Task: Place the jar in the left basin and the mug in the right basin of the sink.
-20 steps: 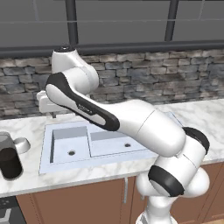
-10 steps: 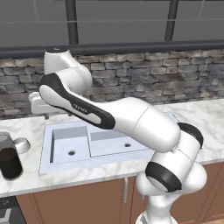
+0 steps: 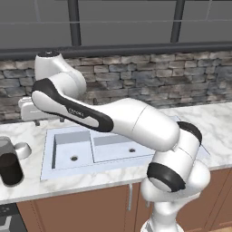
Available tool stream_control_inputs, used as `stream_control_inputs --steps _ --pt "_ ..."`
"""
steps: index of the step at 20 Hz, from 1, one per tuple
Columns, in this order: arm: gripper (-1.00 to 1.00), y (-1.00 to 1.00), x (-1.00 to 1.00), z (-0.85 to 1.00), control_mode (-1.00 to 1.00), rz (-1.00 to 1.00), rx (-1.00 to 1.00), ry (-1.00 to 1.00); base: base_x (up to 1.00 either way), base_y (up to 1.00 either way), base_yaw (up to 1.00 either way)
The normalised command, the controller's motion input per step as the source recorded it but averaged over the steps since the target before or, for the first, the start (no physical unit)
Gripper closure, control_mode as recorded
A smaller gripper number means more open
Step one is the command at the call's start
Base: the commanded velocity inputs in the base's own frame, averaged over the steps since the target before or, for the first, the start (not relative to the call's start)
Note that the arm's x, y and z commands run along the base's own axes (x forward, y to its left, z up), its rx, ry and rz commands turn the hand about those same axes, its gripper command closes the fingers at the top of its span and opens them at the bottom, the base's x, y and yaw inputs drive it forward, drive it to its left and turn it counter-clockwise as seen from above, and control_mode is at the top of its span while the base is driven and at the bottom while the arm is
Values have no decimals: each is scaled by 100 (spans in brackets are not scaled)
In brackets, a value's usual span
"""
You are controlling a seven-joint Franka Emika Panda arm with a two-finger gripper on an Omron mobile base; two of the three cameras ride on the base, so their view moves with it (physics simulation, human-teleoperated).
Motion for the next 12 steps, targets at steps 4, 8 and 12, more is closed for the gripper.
stream_control_inputs --steps 4,8,12 --pt "-100 42 0 -11 -100 9 0 0 0 0 0" --pt "-100 43 0 -6 -100 7 0 0 0 0 0" --pt "-100 34 0 -1 -100 6 0 0 0 0 0"
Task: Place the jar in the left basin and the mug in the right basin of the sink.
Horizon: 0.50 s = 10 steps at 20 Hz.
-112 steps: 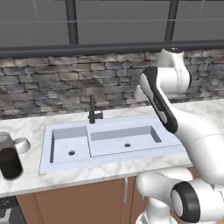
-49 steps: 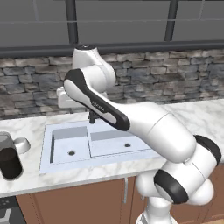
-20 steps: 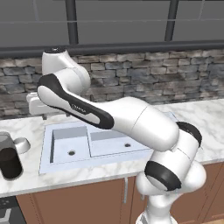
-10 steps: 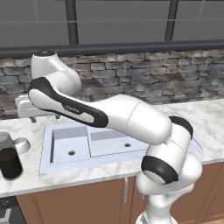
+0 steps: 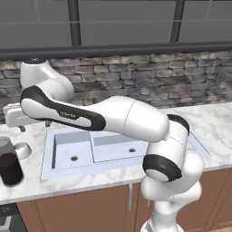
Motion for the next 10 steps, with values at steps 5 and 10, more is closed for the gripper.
stream_control_inputs --steps 5,10 --pt "-100 30 2 0 -100 5 0 0 0 0 0" --pt "-100 28 4 -3 -100 5 0 0 0 0 0"
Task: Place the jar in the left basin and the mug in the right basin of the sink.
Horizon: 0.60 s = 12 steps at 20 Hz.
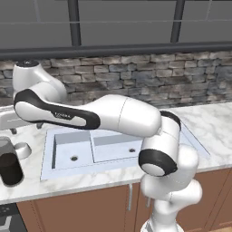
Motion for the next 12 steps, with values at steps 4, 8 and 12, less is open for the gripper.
stream_control_inputs --steps 4,8,12 --pt "-100 12 3 -1 -100 3 0 0 0 0 0" --pt "-100 1 8 0 -100 0 0 0 0 0 0" --pt "-100 0 10 0 -100 0 0 0 0 0 0"
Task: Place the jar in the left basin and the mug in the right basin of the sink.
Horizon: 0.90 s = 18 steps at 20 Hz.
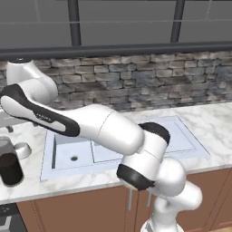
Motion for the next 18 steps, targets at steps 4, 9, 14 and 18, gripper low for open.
stream_control_inputs --steps 4,9,14,18 --pt "-100 0 6 -3 -100 0 0 0 0 0 0" --pt "-100 7 3 -5 -100 0 0 0 0 0 0" --pt "-100 4 3 -8 -100 0 0 0 0 0 0" --pt "-100 1 2 -16 -100 0 0 0 0 0 0"
